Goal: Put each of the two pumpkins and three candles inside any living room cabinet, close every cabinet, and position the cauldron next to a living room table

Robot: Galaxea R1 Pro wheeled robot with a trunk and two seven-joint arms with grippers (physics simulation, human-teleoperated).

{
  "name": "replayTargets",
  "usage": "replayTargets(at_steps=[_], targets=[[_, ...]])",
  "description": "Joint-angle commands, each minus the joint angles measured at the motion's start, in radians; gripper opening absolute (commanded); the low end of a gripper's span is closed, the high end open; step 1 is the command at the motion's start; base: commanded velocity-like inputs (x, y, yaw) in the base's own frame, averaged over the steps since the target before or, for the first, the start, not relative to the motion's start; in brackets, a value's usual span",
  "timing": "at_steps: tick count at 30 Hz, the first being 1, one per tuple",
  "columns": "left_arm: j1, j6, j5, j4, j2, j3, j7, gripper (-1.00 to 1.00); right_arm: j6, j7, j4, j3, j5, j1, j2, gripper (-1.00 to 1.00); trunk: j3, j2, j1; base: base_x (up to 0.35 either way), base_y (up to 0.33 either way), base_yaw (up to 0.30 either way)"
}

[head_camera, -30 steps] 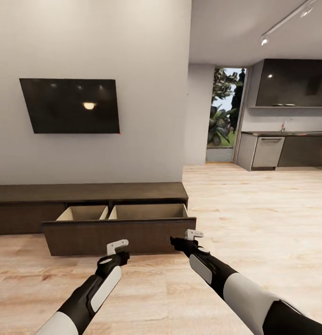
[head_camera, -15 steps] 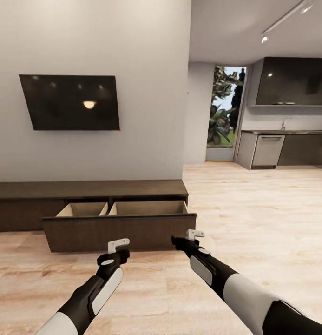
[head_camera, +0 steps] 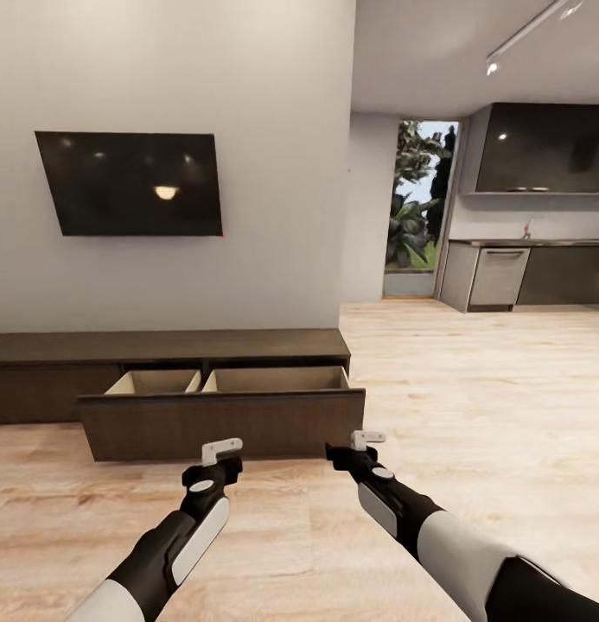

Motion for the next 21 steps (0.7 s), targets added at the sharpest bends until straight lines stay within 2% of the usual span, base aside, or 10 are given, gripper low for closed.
replayTargets(at_steps=[1, 8, 12, 14, 16, 21], targets=[[-0.001, 0.004, 0.004, -0.010, 0.001, -0.005, 0.008, 1.00, -0.005, -0.005, 0.001, 0.009, -0.009, -0.001, 0.000, 1.00, -0.004, -0.008, 0.004, 0.000, 0.000, 0.000], [0.015, 0.005, 0.001, -0.086, 0.004, -0.012, 0.007, 1.00, -0.005, -0.005, 0.002, 0.009, -0.006, -0.001, 0.003, 1.00, -0.031, -0.013, 0.009, 0.000, 0.000, 0.000], [0.017, 0.006, 0.000, -0.090, 0.005, -0.059, 0.007, 1.00, -0.004, -0.004, 0.001, 0.009, -0.007, -0.001, 0.006, 1.00, -0.046, -0.014, 0.011, 0.000, 0.000, 0.000], [0.017, 0.006, 0.000, -0.094, 0.012, -0.078, 0.007, 1.00, -0.004, -0.003, 0.001, 0.010, -0.007, -0.001, 0.009, 1.00, -0.054, -0.015, 0.012, 0.000, 0.000, 0.000], [0.017, 0.008, 0.000, -0.108, 0.018, -0.083, 0.007, 1.00, -0.004, -0.002, 0.001, 0.010, -0.008, -0.001, 0.010, 1.00, -0.062, -0.015, 0.012, 0.000, 0.000, 0.000], [0.021, 0.014, 0.004, -0.158, 0.049, -0.092, 0.009, 1.00, -0.004, -0.002, 0.002, 0.010, -0.008, -0.001, 0.012, 1.00, -0.081, -0.016, 0.015, 0.000, 0.000, 0.000]])
